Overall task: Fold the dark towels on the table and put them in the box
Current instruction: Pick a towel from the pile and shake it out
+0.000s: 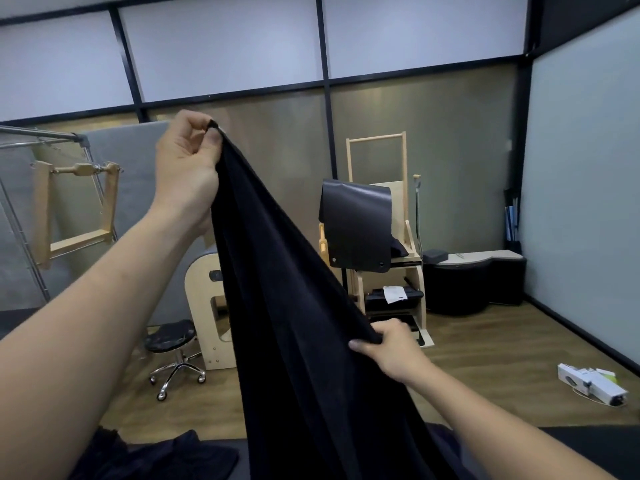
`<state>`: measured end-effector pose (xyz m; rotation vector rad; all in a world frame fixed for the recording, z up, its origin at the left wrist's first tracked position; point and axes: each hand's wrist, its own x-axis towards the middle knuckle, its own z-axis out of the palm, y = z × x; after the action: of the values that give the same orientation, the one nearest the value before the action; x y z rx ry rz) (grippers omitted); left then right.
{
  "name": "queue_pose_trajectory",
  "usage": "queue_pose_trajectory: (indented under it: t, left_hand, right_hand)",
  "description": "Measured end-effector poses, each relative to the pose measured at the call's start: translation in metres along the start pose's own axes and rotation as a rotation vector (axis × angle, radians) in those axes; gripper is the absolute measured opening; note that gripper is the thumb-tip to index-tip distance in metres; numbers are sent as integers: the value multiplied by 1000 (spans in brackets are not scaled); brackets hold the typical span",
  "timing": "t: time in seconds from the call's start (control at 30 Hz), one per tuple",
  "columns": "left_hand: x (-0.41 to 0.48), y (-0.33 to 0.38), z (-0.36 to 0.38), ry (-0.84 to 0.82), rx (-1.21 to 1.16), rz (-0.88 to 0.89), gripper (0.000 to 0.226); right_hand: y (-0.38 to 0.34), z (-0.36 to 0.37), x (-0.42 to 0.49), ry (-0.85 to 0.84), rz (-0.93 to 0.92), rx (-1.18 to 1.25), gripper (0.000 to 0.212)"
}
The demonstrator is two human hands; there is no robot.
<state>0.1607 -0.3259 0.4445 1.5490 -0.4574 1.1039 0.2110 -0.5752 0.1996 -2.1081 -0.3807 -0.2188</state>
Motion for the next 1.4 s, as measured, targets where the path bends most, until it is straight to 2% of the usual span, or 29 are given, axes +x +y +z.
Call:
queue_pose_trajectory:
  t: [0.07,0.13,0.2,0.23,0.27,0.33,0.37,0.4,0.53,0.6,0.73,0.93,1.03,1.1,1.2,1.4]
  left_hand:
    - [1,-9,-8,122,33,-98,22]
    - [-4,-17,-7,141,98,-237,21]
    - [-19,-19,7,-37,135,-348,15]
    - [-29,-19,17,-173,146,-349,9]
    - [-40,-20,28,-332,216,-303,11]
    - [-60,-19,46,-663,483,-137,49]
    - [-65,-20,53,-759,586,-69,59]
    - [-65,-20,57,-794,606,-43,58]
    - [-50,-21,57,-709,419,-47,17]
    - [-44,-17,60,-681,384,-26,9]
    - [-33,-6,71,-538,348,22,14]
    - [5,9,67,-337,286,64,26]
    - [20,15,68,-336,325,77,27]
    - [27,18,66,-331,359,89,23]
    - [39,19,57,-251,395,82,28]
    - [61,27,30,-47,527,76,32]
  right_hand:
    - [-11,-24,11,111,-24,14,19]
    - [-37,-52,22,241,-133,17,19]
    - [-79,-71,29,272,-296,19,12]
    - [-101,-77,31,271,-371,3,10]
    - [-120,-81,32,278,-437,-15,10]
    - [-151,-88,31,279,-529,-18,12]
    - [-160,-91,29,259,-547,-20,12]
    - [-165,-94,27,232,-554,-35,12]
    - [-154,-98,14,199,-538,-63,12]
    - [-138,-95,8,260,-493,-78,13]
    - [-111,-83,1,305,-390,-79,15]
    - [-77,-50,-3,212,-192,-31,17]
    - [-90,-37,-5,176,-241,117,5]
    - [-109,-36,-2,189,-302,201,12]
    - [-129,-32,3,241,-304,101,7]
    - [-128,11,-8,91,-15,-207,26]
